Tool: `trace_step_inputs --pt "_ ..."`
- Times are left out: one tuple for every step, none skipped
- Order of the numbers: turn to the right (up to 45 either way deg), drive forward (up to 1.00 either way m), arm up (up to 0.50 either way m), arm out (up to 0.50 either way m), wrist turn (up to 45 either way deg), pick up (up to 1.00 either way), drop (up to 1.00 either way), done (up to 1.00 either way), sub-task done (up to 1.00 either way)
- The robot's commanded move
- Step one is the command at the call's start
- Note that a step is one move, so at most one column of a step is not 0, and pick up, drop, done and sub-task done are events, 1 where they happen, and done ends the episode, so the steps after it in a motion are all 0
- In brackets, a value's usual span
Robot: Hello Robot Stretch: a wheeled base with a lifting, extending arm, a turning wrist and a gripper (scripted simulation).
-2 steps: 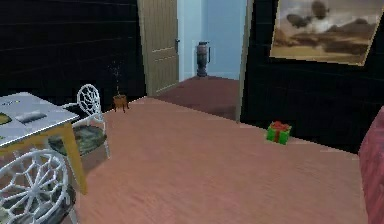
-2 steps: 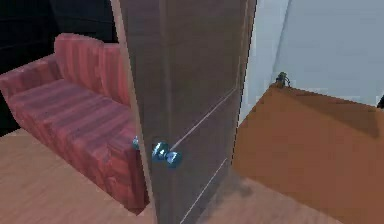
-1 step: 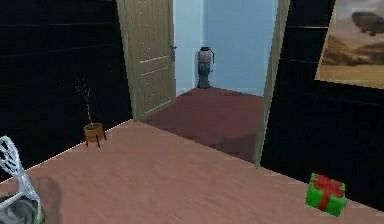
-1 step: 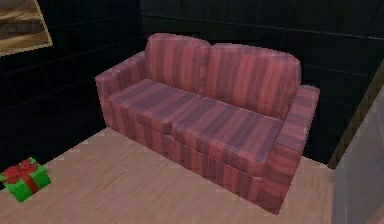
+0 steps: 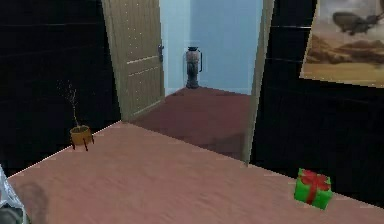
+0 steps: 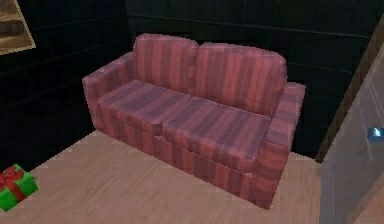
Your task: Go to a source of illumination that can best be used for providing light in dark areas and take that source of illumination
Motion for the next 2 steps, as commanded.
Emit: trace_step_inputs --pt "0.0 1.00 0.00 0.00 0.0 0.00 0.00 0.00 0.00" --pt "0.0 0.85 0.00 0.00 0.0 0.00 0.00 0.00 0.00"
